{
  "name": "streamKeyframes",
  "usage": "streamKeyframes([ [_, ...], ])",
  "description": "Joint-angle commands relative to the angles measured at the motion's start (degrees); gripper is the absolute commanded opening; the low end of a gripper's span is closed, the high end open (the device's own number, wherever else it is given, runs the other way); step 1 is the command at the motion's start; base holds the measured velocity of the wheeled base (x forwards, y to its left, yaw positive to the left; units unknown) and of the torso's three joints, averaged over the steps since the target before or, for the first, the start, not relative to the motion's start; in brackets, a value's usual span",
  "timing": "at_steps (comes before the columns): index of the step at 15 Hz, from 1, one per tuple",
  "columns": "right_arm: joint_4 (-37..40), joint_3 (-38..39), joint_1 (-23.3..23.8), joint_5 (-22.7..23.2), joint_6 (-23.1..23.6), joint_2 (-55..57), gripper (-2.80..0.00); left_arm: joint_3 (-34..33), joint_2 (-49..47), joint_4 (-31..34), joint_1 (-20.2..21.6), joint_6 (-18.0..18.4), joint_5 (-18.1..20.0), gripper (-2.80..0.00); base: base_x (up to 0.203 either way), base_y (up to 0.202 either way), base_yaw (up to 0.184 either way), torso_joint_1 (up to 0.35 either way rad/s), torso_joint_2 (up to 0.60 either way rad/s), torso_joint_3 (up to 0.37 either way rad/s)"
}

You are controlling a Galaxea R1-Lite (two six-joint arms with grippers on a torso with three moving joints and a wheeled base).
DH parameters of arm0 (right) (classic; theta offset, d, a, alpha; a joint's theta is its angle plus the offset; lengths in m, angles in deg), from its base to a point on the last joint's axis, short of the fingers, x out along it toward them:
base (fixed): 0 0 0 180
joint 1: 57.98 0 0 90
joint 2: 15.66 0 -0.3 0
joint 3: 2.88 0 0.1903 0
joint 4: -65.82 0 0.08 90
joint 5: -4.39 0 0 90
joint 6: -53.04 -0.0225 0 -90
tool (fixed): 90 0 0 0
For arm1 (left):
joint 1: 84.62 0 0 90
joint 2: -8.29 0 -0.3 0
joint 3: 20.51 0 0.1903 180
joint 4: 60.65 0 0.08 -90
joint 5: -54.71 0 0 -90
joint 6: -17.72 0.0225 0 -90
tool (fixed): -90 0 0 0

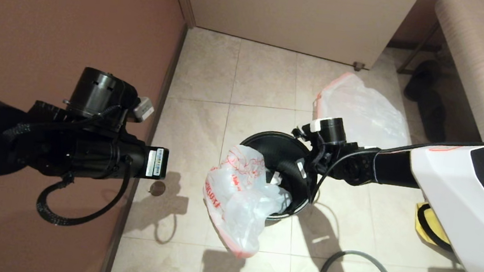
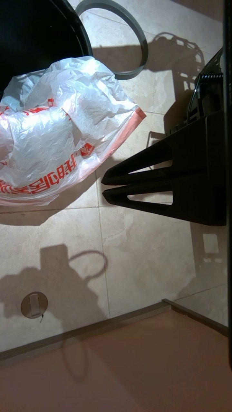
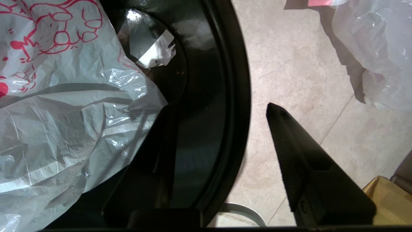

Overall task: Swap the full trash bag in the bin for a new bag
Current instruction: Put the new garbage bag on the trash can

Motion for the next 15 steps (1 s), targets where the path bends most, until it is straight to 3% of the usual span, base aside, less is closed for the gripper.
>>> streamKeyframes([
  [1,0.21,0.35,-0.11,-0.04,-0.04,-1.72,0.00,-0.15,-0.55,0.38,-0.29,-0.06,0.07,-2.80,0.000,0.000,0.000,0.000,0.00,0.000],
  [3,1.34,2.70,-0.31,-0.11,-1.02,-5.21,0.00,0.15,-3.32,2.73,-0.02,-0.16,0.58,-2.80,0.000,0.000,0.000,0.000,0.00,0.000],
  [5,2.35,7.79,-1.50,-0.24,-5.85,-9.20,0.00,0.20,-8.52,2.96,0.95,-0.45,2.27,-2.80,0.000,0.000,0.000,0.000,0.00,0.000],
  [7,2.82,13.87,-3.13,-0.54,-10.58,-13.97,0.00,0.22,-15.75,2.45,2.33,-0.62,5.24,-2.80,0.000,0.000,0.000,0.000,0.00,0.000],
  [8,3.20,17.31,-3.95,-0.95,-12.81,-16.18,0.00,0.14,-18.64,1.26,3.27,-0.65,8.90,-2.80,0.000,0.000,0.000,0.000,0.00,0.000],
  [9,3.64,20.91,-4.53,-1.36,-14.49,-18.56,-2.80,-0.34,-19.97,-0.10,3.97,-0.66,15.32,-2.80,0.000,0.000,0.000,0.000,0.00,0.000],
  [10,3.86,24.59,-4.83,-1.62,-15.52,-20.53,-2.80,-1.08,-20.56,-0.95,4.32,-0.61,20.53,-2.80,0.000,0.000,0.000,0.000,0.00,0.000],
  [11,3.89,28.39,-4.96,-1.77,-16.50,-22.57,-2.80,-1.62,-22.33,-1.42,4.36,-0.48,23.05,-2.80,0.000,0.000,0.000,0.000,0.00,0.000],
  [13,3.92,33.43,-5.12,-1.87,-19.68,-26.17,-2.80,-2.00,-27.52,-3.04,3.84,-0.14,23.30,-2.80,0.000,0.000,0.000,0.000,0.00,0.000],
  [15,3.92,34.78,-4.98,-1.82,-21.69,-28.18,-2.80,-3.78,-31.34,-10.00,2.26,0.06,20.03,-2.80,0.000,0.000,0.000,0.000,0.00,0.000],
])
